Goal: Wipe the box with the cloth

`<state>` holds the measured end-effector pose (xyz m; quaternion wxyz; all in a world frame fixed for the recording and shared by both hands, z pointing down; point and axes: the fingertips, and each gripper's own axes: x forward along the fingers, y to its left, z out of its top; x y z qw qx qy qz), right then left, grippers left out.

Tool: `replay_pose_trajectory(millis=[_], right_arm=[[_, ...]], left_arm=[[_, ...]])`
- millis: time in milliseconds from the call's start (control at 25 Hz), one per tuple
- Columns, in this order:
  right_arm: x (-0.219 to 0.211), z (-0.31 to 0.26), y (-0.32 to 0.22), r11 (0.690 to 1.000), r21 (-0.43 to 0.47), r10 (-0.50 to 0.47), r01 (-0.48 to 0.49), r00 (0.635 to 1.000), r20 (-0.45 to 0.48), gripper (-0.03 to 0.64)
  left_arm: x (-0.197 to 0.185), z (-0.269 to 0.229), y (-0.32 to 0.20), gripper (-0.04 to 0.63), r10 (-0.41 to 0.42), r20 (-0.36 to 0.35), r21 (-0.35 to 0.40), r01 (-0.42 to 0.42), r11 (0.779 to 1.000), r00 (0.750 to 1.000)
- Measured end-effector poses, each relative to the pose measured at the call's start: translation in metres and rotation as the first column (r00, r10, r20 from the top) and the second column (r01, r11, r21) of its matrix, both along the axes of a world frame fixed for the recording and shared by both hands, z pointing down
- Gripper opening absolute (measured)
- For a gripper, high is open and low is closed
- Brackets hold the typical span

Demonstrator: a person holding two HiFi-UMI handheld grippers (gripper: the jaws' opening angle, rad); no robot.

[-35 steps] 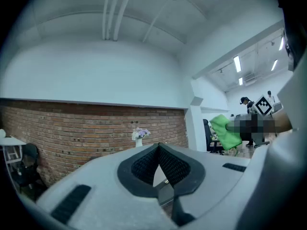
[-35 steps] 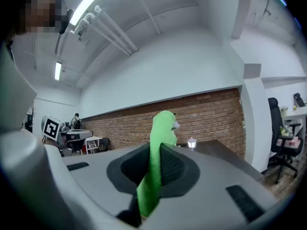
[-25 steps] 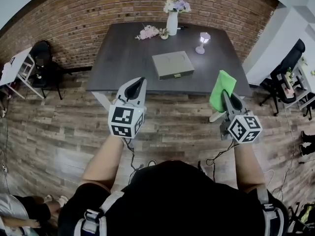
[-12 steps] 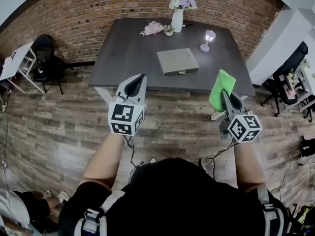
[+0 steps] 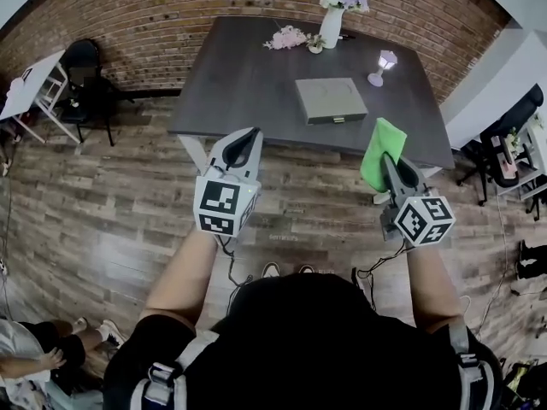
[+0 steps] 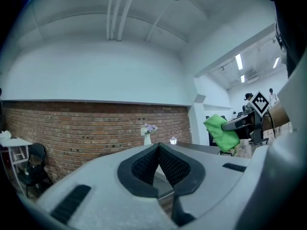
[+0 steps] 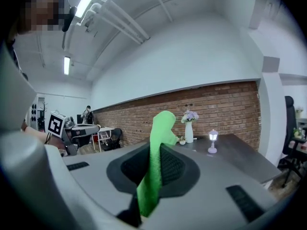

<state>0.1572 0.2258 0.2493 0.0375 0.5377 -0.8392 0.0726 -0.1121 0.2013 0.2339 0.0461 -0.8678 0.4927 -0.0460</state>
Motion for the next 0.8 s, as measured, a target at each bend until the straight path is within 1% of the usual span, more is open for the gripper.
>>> replay_pose_trajectory(millis=[120, 280, 400, 560, 800], right_arm=[[-0.019, 0.002, -0.001, 1.000, 0.001, -0.011, 0.011, 1.000, -0.002, 0.038], [-0.034, 0.002, -0.001, 1.000, -0.005, -0.026, 0.026, 1.000, -0.010, 0.038], [-0.039, -0.003, -0.005, 1.000, 0.003, -0.029, 0.029, 1.000, -0.011, 0.038], [-0.045, -0.003, -0.009, 0.999, 0.004, -0.041, 0.041, 0.999, -0.012, 0.038], [-0.041, 0.001, -0.027, 0.999, -0.004, -0.046, 0.046, 0.999, -0.002, 0.038]], left_arm=[[-0.014, 0.004, -0.001, 0.009, 0.006, 0.001, -0.007, -0.006, 1.000, 1.000], [-0.022, 0.001, -0.001, 0.009, 0.011, -0.004, -0.001, -0.011, 1.000, 1.000], [-0.026, -0.002, -0.003, 0.009, 0.016, -0.001, 0.009, -0.016, 1.000, 1.000], [-0.029, -0.001, -0.008, 0.009, 0.016, 0.000, 0.003, -0.016, 1.000, 1.000], [-0.027, -0.003, -0.023, 0.009, 0.014, 0.016, 0.009, -0.014, 1.000, 1.000]])
